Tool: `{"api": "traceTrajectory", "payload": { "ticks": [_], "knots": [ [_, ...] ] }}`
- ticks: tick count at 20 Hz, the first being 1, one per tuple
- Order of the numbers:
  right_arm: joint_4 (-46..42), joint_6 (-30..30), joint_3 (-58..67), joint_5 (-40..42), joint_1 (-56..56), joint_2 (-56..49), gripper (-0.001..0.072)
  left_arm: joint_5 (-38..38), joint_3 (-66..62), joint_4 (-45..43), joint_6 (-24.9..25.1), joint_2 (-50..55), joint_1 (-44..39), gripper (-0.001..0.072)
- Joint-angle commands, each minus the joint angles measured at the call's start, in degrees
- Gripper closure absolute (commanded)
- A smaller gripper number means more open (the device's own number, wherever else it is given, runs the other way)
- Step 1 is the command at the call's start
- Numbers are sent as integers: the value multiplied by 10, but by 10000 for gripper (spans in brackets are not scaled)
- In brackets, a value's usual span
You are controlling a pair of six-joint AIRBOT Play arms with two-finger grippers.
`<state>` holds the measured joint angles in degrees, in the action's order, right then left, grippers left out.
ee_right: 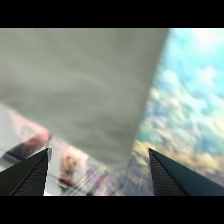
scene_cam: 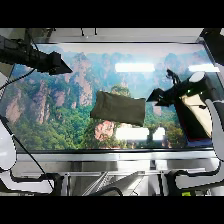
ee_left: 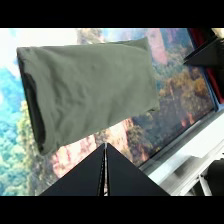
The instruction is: Fold the shirts.
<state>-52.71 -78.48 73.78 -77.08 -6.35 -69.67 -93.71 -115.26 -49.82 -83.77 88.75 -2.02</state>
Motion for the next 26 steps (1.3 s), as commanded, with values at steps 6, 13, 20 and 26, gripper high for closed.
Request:
{"api": "traceTrajectory", "payload": {
  "ticks": [6,13,20,26],
  "knots": [
    [92,48,-111,104,28,-77,4,-9,0,-1,-1,0,-9,692],
    [300,185,-93,90,60,-97,606,-8,0,-1,0,0,-9,692],
    [528,252,50,79,-14,-45,691,-6,0,-1,0,0,-9,691],
    [523,115,164,187,-170,7,690,-7,0,-1,0,0,-9,692]
  ]
}}
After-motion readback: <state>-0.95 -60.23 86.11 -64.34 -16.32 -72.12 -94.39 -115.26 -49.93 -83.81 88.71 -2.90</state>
